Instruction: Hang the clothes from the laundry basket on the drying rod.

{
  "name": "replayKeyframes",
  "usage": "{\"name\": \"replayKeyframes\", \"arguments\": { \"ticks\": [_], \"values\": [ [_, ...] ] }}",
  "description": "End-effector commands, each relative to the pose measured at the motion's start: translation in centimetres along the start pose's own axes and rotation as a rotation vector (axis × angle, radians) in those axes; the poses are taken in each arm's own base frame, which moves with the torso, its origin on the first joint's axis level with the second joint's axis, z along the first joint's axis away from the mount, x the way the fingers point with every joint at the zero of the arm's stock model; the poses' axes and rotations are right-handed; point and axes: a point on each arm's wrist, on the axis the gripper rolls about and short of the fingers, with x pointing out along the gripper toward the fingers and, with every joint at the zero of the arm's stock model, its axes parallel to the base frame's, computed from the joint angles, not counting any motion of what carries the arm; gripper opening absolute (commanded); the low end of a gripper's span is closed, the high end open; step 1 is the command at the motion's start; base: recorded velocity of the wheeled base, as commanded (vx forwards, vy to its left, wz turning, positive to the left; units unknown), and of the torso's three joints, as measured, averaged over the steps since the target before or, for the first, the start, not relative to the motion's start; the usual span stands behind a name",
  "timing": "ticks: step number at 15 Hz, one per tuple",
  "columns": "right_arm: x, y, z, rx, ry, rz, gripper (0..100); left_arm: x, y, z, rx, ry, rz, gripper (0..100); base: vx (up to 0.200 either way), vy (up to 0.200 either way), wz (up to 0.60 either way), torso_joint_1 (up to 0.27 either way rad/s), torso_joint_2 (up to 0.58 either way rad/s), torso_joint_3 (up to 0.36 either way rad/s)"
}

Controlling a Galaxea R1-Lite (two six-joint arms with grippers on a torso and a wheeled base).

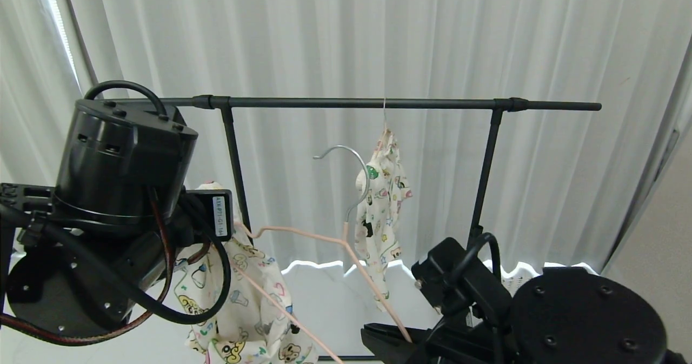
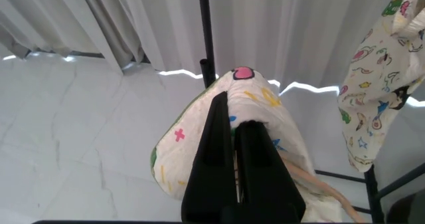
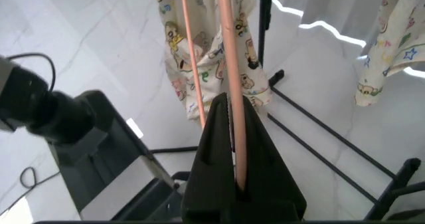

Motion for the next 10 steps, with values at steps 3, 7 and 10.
{"name": "replayKeyframes", "arguments": {
  "ticks": [3,7,10],
  "values": [
    [2.9,0.0,-1.0,-0.001,0.017,-0.053,0,-0.3,-0.1,0.2,-0.027,-0.009,-0.014,0,0.000,0.000,0.00,0.000,0.00,0.000],
    [3.0,1.4,-0.6,0.040,0.001,-0.012,0,-1.7,-1.1,0.5,-0.068,-0.031,-0.086,0,0.000,0.000,0.00,0.000,0.00,0.000],
    [1.3,1.9,-2.1,0.040,0.056,0.019,0,-2.5,-1.3,1.2,-0.089,-0.053,-0.119,0,0.000,0.000,0.00,0.000,0.00,0.000]
  ]
}}
